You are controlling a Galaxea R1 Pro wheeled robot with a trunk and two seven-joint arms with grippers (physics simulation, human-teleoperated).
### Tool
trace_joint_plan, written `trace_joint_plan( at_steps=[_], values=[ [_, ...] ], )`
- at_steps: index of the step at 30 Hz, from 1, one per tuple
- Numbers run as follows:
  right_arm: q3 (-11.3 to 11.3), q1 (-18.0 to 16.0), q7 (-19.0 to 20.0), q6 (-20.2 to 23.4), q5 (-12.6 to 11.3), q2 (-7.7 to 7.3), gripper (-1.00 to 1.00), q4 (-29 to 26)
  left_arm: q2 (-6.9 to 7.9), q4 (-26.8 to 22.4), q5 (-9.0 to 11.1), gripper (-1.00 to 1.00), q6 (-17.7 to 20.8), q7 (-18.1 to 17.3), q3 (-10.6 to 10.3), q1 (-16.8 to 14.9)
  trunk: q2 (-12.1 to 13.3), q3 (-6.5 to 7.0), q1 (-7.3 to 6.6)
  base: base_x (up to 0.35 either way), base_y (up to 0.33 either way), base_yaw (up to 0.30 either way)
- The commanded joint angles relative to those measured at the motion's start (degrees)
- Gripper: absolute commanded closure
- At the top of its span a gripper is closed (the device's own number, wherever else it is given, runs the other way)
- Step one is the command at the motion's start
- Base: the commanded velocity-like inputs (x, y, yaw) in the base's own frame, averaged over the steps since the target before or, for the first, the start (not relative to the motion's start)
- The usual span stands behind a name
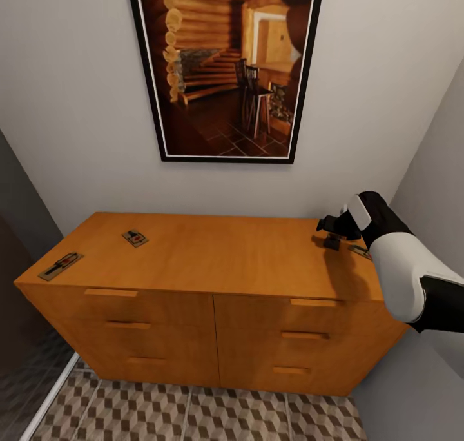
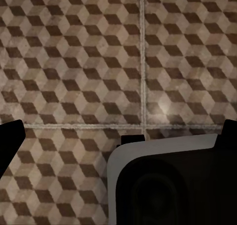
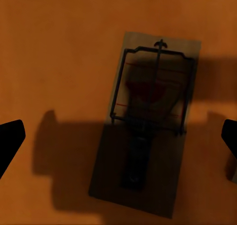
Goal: Take the four mousetraps from the cabinet in the bathroom and place them on the bathroom floor. Make sure all four end up on the same floor surface, and ensure that at least two of them are either under or directly next to the same bathroom sink.
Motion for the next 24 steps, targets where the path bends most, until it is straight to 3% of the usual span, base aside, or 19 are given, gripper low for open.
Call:
trace_joint_plan(
  at_steps=[1,24],
  values=[
    [-0.14,0.08,-0.53,0.12,-0.61,0.00,-1.00,-0.06,0.02,0.15,-0.44,-1.00,-0.27,-0.17,0.52,-0.07,-0.03,-0.05,0.00,0.000,0.000,0.000],
    [-0.09,0.69,-0.45,-0.62,-0.61,0.00,-1.00,-0.01,0.02,0.15,-0.45,-1.00,-0.27,-0.17,0.50,-0.07,-0.03,-0.91,0.00,0.000,0.000,0.000]
  ],
)
